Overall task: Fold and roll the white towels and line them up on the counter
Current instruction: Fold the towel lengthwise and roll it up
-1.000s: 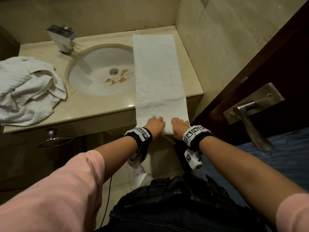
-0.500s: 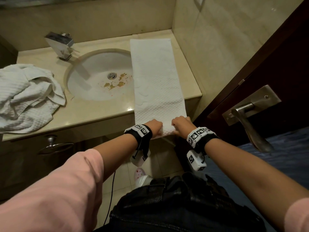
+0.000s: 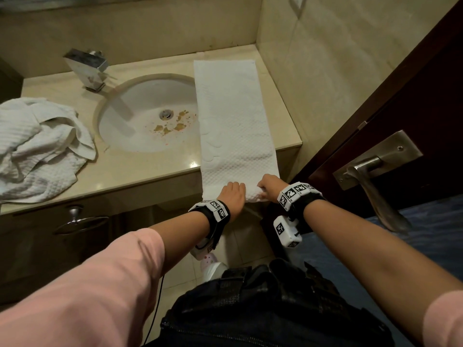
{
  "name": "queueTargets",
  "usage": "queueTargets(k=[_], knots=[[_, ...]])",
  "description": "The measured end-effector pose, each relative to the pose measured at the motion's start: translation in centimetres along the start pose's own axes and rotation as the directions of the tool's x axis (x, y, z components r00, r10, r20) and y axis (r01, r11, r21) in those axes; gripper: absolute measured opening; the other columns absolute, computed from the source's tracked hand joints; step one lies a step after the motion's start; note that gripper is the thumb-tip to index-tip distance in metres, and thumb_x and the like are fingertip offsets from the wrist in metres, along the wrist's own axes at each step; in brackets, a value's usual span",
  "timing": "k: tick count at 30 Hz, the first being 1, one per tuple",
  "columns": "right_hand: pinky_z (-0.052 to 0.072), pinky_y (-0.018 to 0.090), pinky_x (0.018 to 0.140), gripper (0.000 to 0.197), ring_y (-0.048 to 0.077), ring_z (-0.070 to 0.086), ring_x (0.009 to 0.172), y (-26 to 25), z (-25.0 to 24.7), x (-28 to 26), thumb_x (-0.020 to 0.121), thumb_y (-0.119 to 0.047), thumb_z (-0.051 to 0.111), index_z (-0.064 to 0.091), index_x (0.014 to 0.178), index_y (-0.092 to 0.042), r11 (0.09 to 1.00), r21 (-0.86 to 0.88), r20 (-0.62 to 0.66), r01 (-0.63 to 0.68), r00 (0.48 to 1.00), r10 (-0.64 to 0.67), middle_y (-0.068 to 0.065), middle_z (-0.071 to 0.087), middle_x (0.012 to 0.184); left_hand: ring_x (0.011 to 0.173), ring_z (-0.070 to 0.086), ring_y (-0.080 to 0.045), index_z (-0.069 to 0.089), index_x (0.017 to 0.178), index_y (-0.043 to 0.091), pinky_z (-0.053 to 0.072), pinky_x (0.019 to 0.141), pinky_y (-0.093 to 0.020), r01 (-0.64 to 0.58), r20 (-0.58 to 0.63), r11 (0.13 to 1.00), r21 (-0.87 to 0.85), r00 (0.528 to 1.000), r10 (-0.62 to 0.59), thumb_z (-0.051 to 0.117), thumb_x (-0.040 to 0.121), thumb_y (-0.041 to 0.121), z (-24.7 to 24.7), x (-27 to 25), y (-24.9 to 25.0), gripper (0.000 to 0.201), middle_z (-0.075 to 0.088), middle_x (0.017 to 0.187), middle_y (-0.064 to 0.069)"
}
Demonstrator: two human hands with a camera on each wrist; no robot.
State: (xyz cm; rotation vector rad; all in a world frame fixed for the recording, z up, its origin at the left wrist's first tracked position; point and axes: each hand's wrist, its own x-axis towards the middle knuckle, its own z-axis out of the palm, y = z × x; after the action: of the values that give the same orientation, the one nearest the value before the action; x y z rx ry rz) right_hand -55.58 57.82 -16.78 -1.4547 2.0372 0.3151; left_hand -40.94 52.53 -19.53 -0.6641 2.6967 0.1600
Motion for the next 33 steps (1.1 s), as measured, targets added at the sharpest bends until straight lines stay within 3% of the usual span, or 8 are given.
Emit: queueTargets(k=[2, 4, 12, 16, 20, 26, 30, 33], knots=[[0.044, 0.033, 0.086, 0.013, 0.032, 0.057, 0.111, -0.4, 0.1, 0.0, 0.094, -0.015, 0.056, 0.062, 0.089, -0.005, 1.0, -0.015, -0.005, 0.003, 1.0, -0.003, 0.011, 0.059, 0.095, 0.108, 0.045, -0.03, 0.039, 0.125, 0.0, 0.037, 0.087, -0.035, 0.01, 0.018, 1.0, -0.027, 1.0, -0.01, 0.051, 0.09, 0.013, -0.1, 0.1, 0.1, 0.039, 0.046, 0.121, -0.016], [0.041, 0.035, 0.096, 0.026, 0.032, 0.051, 0.118, -0.4, 0.6, 0.1, 0.096, -0.012, 0.049, 0.055, 0.12, -0.002, 0.998, -0.055, -0.024, -0.013, 1.0, 0.011, 0.017, 0.054, 0.123, 0.108, 0.046, -0.029, 0.041, 0.122, 0.001, 0.036, 0.087, -0.035, 0.011, 0.029, 0.997, -0.073, 1.0, -0.009, 0.057, 0.09, 0.026, -0.4, 0.3, -0.1, 0.044, 0.047, 0.12, -0.015], [0.026, 0.033, 0.103, 0.062, 0.029, 0.039, 0.122, -0.4, 2.9, -0.7, 0.083, -0.024, 0.062, 0.035, 0.138, -0.011, 0.999, -0.051, -0.218, -0.001, 0.976, -0.011, 0.011, 0.042, 0.133, 0.103, 0.054, -0.034, 0.042, 0.117, 0.003, 0.04, 0.082, -0.037, 0.083, 0.075, 0.981, -0.174, 0.995, -0.07, 0.042, 0.092, 0.003, -2.2, 1.5, -0.7, 0.025, 0.058, 0.112, -0.016], [0.031, 0.035, 0.098, 0.074, 0.026, 0.043, 0.116, -0.5, 3.1, -0.5, 0.074, -0.034, 0.076, 0.036, 0.132, -0.012, 0.984, -0.176, -0.213, -0.012, 0.977, -0.027, 0.008, 0.045, 0.127, 0.092, 0.061, -0.033, 0.037, 0.119, 0.003, 0.047, 0.078, -0.04, 0.094, 0.139, 0.959, -0.269, 0.989, -0.058, 0.054, 0.09, 0.008, -2.8, 1.4, -1.0, 0.034, 0.062, 0.105, -0.016], [0.035, 0.037, 0.092, 0.066, 0.027, 0.052, 0.108, -1.3, 1.9, 0.1, 0.073, -0.035, 0.076, 0.039, 0.122, -0.01, 0.98, -0.198, -0.237, -0.023, 0.971, -0.025, 0.007, 0.057, 0.114, 0.097, 0.062, -0.033, 0.032, 0.127, 0.002, 0.049, 0.082, -0.042, 0.161, 0.185, 0.919, -0.361, 0.978, -0.098, 0.068, 0.085, 0.019, -3.0, 1.3, -1.4, 0.058, 0.061, 0.11, -0.016], [0.036, 0.038, 0.089, 0.048, 0.028, 0.057, 0.103, -2.1, 1.4, 1.1, 0.082, -0.024, 0.067, 0.04, 0.119, -0.009, 0.974, -0.223, -0.202, -0.035, 0.979, -0.011, 0.007, 0.064, 0.108, 0.104, 0.059, -0.034, 0.038, 0.123, 0.003, 0.047, 0.083, -0.04, 0.154, 0.179, 0.94, -0.304, 0.979, -0.102, 0.072, 0.083, 0.026, -2.8, 1.2, -2.1, 0.057, 0.058, 0.117, -0.016], [0.039, 0.036, 0.092, 0.05, 0.028, 0.05, 0.111, -2.5, 1.3, 1.4, 0.082, -0.025, 0.07, 0.043, 0.121, -0.007, 0.978, -0.203, -0.217, -0.048, 0.976, 0.003, 0.011, 0.051, 0.121, 0.116, 0.041, -0.033, 0.046, 0.121, 0.001, 0.045, 0.09, -0.04, 0.092, 0.084, 0.983, -0.157, 0.993, -0.079, 0.073, 0.08, 0.034, -2.8, 1.2, -2.3, 0.059, 0.037, 0.131, -0.016], [0.038, 0.035, 0.093, 0.05, 0.029, 0.04, 0.118, -2.5, 1.1, 1.4, 0.082, -0.025, 0.071, 0.046, 0.122, -0.009, 0.981, -0.167, -0.268, -0.103, 0.962, 0.055, 0.012, 0.04, 0.128, 0.113, 0.041, -0.031, 0.048, 0.12, 0.005, 0.04, 0.088, -0.036, 0.025, 0.003, 0.996, -0.086, 1.0, -0.025, 0.071, 0.08, 0.037, -3.2, 1.2, -2.5, 0.057, 0.038, 0.128, -0.016]])
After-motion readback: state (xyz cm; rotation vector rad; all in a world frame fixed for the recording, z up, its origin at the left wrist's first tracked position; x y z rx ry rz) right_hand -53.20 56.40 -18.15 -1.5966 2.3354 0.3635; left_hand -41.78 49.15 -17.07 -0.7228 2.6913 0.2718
